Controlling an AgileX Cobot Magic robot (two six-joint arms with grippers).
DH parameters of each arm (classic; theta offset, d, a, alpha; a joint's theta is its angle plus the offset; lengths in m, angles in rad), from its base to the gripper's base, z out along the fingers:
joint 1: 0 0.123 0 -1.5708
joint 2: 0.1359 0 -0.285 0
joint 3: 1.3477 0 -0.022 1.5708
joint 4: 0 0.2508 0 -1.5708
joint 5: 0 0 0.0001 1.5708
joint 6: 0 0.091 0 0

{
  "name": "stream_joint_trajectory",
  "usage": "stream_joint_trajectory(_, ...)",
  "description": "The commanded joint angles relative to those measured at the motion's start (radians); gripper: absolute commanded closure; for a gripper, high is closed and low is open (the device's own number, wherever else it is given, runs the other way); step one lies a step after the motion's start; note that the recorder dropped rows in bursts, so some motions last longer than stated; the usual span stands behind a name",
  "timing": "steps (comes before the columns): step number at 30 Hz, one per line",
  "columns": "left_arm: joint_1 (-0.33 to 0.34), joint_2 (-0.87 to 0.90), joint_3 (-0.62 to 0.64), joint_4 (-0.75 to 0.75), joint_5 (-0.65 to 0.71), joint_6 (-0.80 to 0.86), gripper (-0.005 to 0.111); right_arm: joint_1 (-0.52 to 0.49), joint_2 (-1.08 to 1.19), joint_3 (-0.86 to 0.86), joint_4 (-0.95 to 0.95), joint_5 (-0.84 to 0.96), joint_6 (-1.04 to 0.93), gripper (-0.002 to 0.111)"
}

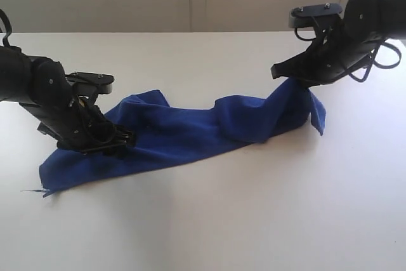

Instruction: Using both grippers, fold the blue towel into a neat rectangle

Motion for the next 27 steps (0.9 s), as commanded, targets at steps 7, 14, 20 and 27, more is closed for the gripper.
stream_joint_trajectory(7,-0.004,0.038,0.018,-0.006,0.071,-0.003,0.037,-0.074,0.105,-0.02,-0.016,-0.124,0.056,0.083)
stream_joint_trajectory(14,-0.004,0.038,0.018,-0.006,0.071,-0.003,0.037,-0.067,0.023,-0.031,-0.016,-0.027,0.018,0.041)
stream_joint_trajectory(20,-0.004,0.038,0.018,-0.006,0.065,-0.003,0.037,0.003,-0.04,-0.025,0.077,0.228,0.0,0.041)
stream_joint_trajectory(27,-0.004,0.038,0.018,-0.006,0.058,-0.003,0.037,0.083,0.024,0.016,0.19,0.197,-0.02,0.041)
